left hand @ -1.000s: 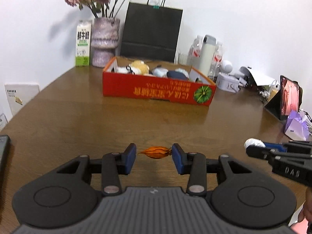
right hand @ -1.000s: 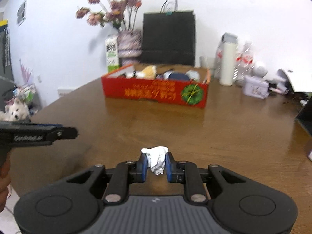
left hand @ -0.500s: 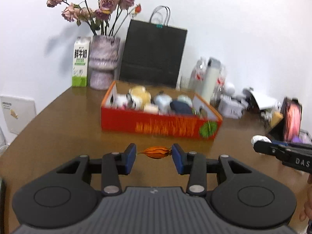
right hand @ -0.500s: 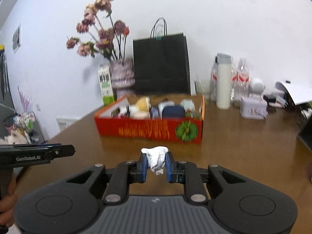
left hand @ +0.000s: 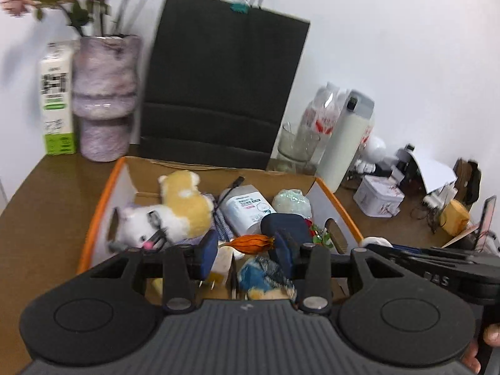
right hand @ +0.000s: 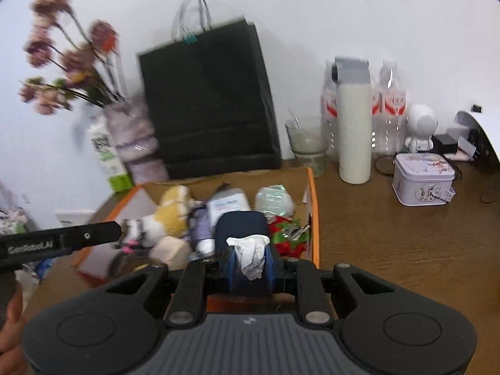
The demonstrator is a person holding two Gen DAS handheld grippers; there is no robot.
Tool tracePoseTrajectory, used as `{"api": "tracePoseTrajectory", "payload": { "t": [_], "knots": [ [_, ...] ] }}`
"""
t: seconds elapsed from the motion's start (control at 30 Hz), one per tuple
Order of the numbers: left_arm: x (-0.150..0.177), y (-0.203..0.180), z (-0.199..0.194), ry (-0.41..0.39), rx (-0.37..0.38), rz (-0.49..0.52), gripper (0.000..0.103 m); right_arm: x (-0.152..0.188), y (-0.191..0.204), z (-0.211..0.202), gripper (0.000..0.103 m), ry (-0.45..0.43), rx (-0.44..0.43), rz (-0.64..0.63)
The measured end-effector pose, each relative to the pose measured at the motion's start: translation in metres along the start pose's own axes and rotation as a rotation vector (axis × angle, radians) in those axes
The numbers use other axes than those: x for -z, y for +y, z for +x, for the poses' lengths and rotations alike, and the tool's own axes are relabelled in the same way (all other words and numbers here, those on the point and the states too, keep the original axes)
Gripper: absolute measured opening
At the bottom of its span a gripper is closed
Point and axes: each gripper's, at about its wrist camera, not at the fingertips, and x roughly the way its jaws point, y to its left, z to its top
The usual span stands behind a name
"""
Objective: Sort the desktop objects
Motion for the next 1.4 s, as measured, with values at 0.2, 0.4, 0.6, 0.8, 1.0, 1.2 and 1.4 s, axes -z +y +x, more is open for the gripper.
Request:
{"api": "tracePoseTrajectory", "payload": {
  "t": [0.2, 0.4, 0.6, 0.8, 1.0, 1.2, 1.4],
  "knots": [
    [-0.001, -0.002, 0.032, 0.025, -0.033, 0.039, 0.07, -0.008, -0.009, 0.039, 0.049, 0.03, 0.066, 0.001],
    [0.012, 0.011, 0.012, 0.005, -0.08, 0.055, 0.083, 0.0, -0.006, 0.025, 0.064, -0.008, 0.051, -0.03],
    [0.04, 0.032, -0.001, 0.015, -0.188, 0.042, 0.088, 0.034, 0.027, 0.035, 0.063, 0.028, 0.026, -0.181],
    [0.048, 0.034, 0.006, 0.045, -0.263, 0.055, 0.084, 0.041, 0.014, 0.056, 0.067, -0.027, 0.048, -0.124],
    [0.048, 0.028, 0.003, 0.05, -0.259, 0.05, 0.083, 0.035, 0.007, 0.063, 0.066, -0.038, 0.042, -0.153],
    [0.044, 0.032, -0.014, 0.035, -0.193, -0.01, 0.085, 0.029, -0.001, 0.066, 0.062, -0.024, 0.053, -0.137],
    [0.059, 0.013, -0.069, -0.097, -0.219, 0.044, 0.103, 0.037, 0.011, 0.019, 0.068, -0.068, 0.033, -0.099]
  ]
}}
